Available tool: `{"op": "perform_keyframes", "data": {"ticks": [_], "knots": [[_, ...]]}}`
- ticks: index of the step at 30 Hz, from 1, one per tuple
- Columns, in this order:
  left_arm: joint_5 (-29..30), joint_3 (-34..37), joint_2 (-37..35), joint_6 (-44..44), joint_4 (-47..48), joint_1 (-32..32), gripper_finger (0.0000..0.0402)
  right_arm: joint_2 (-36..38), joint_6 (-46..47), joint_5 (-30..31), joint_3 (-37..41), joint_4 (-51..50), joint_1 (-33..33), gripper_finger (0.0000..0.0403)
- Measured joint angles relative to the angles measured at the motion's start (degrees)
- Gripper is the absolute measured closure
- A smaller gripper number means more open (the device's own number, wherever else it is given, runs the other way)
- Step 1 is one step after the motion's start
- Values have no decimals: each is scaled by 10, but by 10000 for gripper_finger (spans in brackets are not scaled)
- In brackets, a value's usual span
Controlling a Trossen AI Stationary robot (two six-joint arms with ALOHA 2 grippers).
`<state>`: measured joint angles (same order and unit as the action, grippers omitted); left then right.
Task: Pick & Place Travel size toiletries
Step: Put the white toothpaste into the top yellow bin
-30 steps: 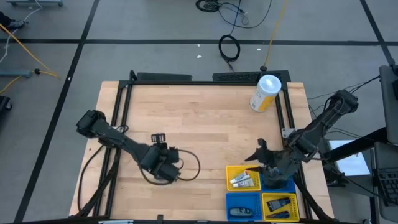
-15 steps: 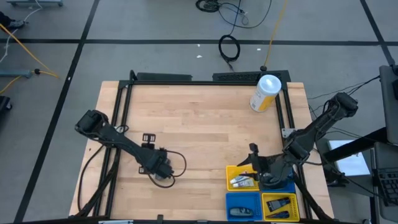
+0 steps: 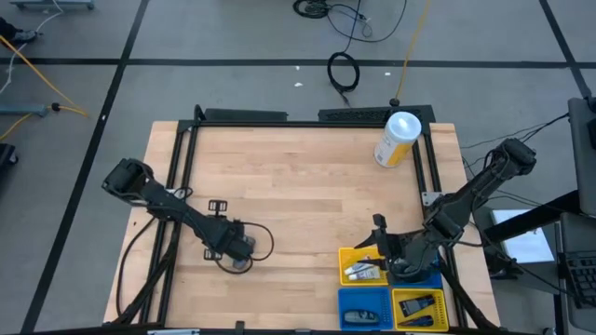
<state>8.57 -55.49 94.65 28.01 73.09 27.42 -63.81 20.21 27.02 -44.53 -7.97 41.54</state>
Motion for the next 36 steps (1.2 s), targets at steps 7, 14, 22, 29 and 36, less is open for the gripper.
{"op": "perform_keyframes", "data": {"ticks": [7,14,22,29,36], "knots": [[-11,27,0,-43,-48,8,271,0,-2,2,0,0,0,236],[5,63,0,-70,-82,7,246,0,-6,2,0,0,0,236],[-1,110,-2,-99,-149,7,245,0,-18,2,0,0,0,236],[-1,110,-1,-119,-158,4,246,0,-20,2,0,0,-15,236],[-22,110,-1,-133,-165,-11,318,0,-20,0,0,-3,-29,236]]}}
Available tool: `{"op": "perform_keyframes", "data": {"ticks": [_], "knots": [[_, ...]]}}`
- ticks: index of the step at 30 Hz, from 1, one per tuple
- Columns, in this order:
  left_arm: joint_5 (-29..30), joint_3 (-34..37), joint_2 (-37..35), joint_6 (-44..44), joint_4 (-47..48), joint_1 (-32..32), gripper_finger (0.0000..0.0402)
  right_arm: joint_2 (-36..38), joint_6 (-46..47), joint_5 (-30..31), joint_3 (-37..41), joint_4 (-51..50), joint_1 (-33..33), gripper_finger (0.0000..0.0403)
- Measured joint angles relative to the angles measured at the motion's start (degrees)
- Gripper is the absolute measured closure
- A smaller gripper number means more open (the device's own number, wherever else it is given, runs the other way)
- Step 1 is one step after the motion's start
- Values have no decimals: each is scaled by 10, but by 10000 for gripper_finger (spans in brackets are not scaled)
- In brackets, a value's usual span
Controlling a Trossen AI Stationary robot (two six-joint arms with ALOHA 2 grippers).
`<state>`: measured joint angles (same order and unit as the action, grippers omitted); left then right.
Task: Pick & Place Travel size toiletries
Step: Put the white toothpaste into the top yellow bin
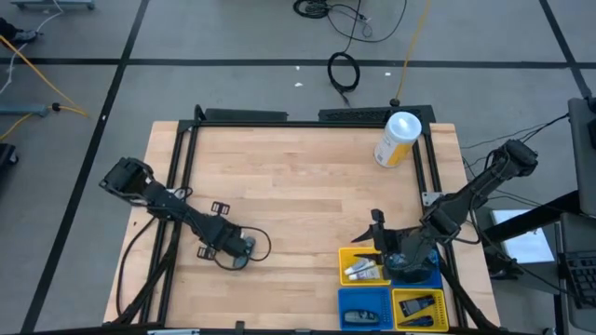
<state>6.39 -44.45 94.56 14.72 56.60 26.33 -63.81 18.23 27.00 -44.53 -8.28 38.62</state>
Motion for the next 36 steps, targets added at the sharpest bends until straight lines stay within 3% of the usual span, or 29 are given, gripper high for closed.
{"op": "perform_keyframes", "data": {"ticks": [3,12,20,29,36], "knots": [[-10,0,0,-10,-1,-8,368,0,1,0,0,-1,0,236],[-21,-5,1,24,4,-19,369,0,1,0,0,-2,0,236],[-14,-81,3,37,49,-19,369,0,1,-1,0,-7,0,236],[87,-198,3,30,72,-20,369,0,0,-1,0,-10,0,236],[181,-270,2,-26,-1,-20,369,0,-27,0,0,9,0,236]]}}
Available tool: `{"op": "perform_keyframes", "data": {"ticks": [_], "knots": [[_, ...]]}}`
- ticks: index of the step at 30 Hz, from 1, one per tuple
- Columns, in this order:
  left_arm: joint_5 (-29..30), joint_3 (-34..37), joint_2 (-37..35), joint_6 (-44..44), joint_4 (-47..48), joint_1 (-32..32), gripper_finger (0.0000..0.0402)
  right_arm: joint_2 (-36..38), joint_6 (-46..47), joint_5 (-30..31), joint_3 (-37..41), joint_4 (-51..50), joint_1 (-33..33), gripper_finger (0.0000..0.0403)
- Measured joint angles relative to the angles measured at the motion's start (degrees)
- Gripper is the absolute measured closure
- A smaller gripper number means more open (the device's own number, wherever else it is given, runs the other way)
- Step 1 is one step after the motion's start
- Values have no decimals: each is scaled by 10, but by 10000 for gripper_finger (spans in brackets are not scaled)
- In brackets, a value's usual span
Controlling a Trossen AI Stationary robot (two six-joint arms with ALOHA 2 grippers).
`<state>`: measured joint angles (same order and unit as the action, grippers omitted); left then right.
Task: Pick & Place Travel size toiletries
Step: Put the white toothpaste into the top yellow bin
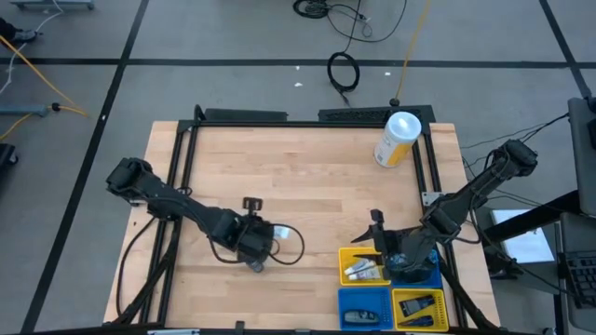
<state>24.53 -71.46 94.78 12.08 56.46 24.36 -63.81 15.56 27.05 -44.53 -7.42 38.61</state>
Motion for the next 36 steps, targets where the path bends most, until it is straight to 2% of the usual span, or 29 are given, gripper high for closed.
{"op": "perform_keyframes", "data": {"ticks": [4,7,9,13,18,24,27,33,36], "knots": [[35,-21,0,-75,-93,-2,369,0,-35,2,0,28,0,236],[38,-29,0,-123,-167,-8,369,0,-74,3,0,61,0,236],[23,-31,0,-157,-214,-14,369,0,-116,6,0,94,0,236],[-45,-31,0,-197,-293,-33,369,0,-221,52,0,147,-1,236],[-148,-31,-1,-170,-340,-70,369,0,-302,60,0,177,-22,236],[-233,-31,-1,-97,-343,-109,369,-1,-315,58,0,184,-67,236],[-264,-31,-1,-83,-343,-122,369,-1,-319,48,0,185,-84,236],[-302,-31,-1,-82,-343,-140,369,-5,-334,-48,0,220,-122,236],[-310,-31,-1,-82,-343,-146,369,-17,-358,-50,0,237,-134,236]]}}
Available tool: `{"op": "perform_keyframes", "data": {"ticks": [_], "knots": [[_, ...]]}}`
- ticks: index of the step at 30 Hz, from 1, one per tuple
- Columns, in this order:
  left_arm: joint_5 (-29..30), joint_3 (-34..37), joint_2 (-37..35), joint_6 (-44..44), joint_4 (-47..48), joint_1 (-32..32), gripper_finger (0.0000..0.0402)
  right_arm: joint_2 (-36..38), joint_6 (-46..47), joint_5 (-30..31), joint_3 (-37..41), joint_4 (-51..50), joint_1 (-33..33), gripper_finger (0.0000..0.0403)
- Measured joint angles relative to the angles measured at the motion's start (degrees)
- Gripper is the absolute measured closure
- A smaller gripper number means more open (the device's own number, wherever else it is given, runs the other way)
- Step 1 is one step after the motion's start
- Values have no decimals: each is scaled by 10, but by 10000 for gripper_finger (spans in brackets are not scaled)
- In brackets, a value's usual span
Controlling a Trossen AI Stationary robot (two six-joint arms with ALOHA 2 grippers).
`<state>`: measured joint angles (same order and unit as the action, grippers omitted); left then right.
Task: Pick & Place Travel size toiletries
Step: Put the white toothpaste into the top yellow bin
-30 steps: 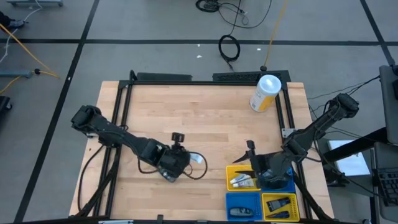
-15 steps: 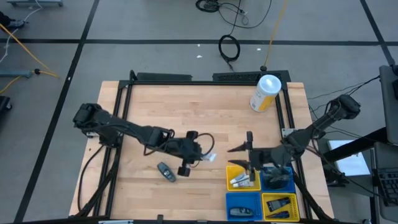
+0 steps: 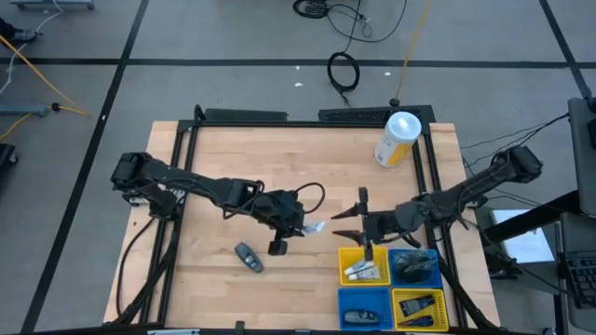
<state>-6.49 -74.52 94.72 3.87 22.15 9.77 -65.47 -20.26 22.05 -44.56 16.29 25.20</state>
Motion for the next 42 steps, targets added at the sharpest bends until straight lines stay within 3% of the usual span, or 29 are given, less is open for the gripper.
{"op": "perform_keyframes", "data": {"ticks": [5,11,32,36,42], "knots": [[-1,0,0,-1,6,-4,369,-38,-17,-45,0,42,-23,236],[-1,0,0,-5,6,-4,369,-68,-36,-49,0,101,-40,236],[0,0,0,-21,11,-4,369,-81,-44,-58,0,112,-47,240],[0,0,0,-22,11,-4,369,-88,-46,-59,0,116,-46,274],[0,0,0,-22,13,-3,369,-87,-63,-59,0,117,-46,382]]}}
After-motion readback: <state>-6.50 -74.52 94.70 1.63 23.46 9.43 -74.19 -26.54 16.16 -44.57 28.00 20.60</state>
